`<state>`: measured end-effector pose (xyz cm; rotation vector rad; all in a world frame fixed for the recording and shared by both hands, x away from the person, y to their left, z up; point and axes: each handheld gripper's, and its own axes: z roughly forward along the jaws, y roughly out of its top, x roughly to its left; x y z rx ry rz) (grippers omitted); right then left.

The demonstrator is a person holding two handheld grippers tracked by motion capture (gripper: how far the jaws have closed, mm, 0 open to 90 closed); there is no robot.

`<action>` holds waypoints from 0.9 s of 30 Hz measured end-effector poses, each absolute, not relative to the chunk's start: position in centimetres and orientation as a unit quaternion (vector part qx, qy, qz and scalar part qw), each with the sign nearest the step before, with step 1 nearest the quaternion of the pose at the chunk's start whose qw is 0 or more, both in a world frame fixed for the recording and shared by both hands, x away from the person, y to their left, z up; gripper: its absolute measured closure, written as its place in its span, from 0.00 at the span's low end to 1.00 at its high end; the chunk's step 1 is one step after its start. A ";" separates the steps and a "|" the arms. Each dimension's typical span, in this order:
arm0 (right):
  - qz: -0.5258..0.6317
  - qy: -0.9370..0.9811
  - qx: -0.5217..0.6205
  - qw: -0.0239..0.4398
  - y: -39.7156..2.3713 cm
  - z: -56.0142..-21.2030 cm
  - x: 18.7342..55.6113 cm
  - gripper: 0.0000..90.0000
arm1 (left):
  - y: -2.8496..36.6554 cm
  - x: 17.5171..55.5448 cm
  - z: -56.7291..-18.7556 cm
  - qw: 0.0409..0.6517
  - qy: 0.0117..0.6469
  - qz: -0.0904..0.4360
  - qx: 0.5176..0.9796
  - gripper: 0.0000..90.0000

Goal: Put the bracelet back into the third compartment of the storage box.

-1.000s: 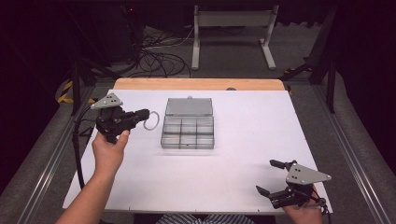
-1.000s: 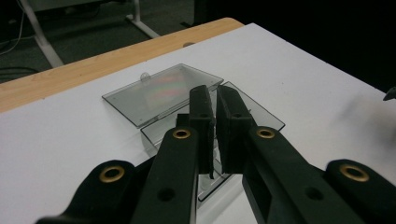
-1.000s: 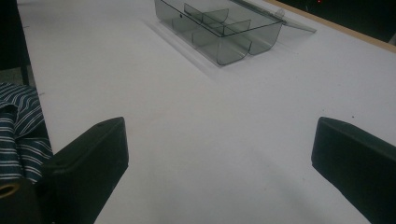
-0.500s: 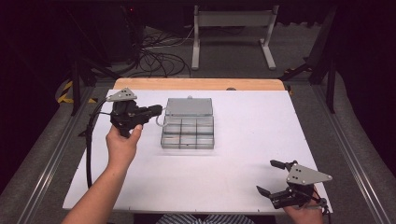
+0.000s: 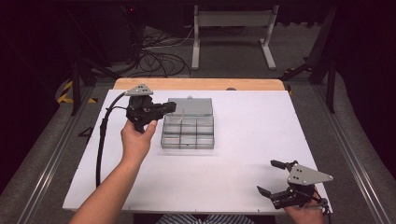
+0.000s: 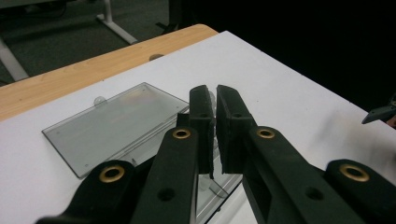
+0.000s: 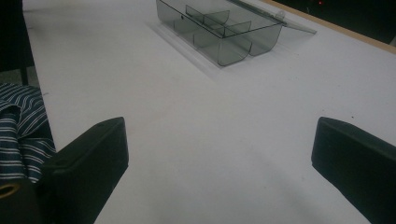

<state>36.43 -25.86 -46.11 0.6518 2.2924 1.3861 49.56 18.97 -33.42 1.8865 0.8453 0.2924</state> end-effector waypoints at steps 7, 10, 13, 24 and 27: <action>0.494 0.816 0.231 0.190 -25.9 -46.1 36.4 0.05 | 17.5 49.9 -33.3 0.503 0.342 0.118 0.784 0.95; 0.495 0.816 0.231 0.190 -25.9 -46.1 36.4 0.05 | 16.9 50.1 -33.4 0.505 0.342 0.111 0.785 0.95; 0.495 0.816 0.231 0.190 -25.9 -46.1 36.4 0.05 | 16.4 50.3 -33.5 0.505 0.340 0.112 0.785 0.95; 0.495 0.816 0.229 0.190 -25.9 -46.1 36.4 0.05 | 14.6 50.8 -34.1 0.496 0.332 0.114 0.794 0.95; 0.494 0.817 0.229 0.190 -25.9 -46.1 36.4 0.05 | 14.1 50.9 -34.1 0.495 0.330 0.112 0.796 0.95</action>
